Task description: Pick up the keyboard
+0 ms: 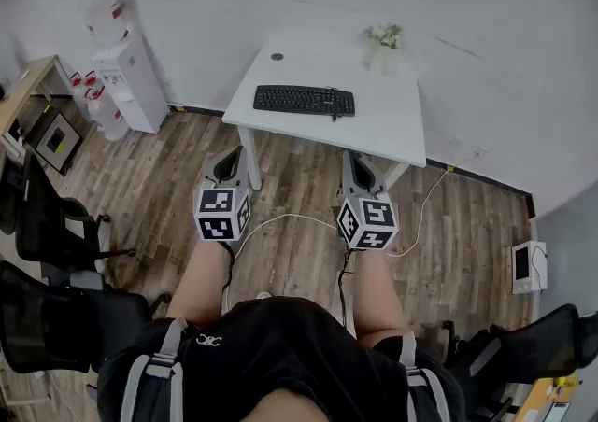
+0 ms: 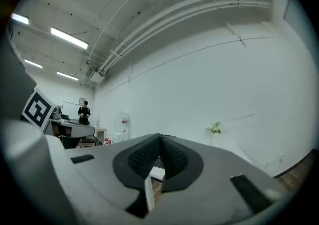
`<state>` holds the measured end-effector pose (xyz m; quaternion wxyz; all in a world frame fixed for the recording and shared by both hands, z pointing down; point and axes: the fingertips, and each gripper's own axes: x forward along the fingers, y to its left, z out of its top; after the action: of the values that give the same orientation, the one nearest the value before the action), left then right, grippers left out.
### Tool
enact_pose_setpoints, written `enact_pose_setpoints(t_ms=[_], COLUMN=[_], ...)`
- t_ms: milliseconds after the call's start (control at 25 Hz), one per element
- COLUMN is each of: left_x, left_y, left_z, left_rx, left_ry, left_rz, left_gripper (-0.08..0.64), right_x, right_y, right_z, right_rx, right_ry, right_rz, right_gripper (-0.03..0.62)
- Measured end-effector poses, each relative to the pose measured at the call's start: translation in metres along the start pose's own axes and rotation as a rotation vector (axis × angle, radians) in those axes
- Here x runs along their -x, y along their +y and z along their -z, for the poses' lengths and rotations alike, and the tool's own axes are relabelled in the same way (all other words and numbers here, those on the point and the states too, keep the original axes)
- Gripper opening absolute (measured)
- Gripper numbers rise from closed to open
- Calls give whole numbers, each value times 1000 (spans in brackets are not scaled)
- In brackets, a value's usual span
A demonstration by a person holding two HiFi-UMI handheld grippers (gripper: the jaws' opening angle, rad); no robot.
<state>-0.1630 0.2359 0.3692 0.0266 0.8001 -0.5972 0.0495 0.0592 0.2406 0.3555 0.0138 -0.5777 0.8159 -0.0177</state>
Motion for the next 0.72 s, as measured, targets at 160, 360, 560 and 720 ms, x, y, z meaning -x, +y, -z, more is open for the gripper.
enact_pose_setpoints(t_ms=[160,360,560,720], left_x=[-2,-4,-4,-8], left_y=[2,5,15,27], left_z=[0,0,8,21], left_rx=[1,3,23,55], left_ry=[-3,-5,6,23], left_rz=[8,11,16,30], left_gripper=[8,8,8,8], right_x=[-3,-6,-11,-18], right_y=[2,6,15,25], right_z=[3,6,10,22], right_rx=[-1,-14,-31,-13], right_ry=[5,5,13,34], right_rz=[0,-6,-29,-28], right_gripper=[5,5,5,5])
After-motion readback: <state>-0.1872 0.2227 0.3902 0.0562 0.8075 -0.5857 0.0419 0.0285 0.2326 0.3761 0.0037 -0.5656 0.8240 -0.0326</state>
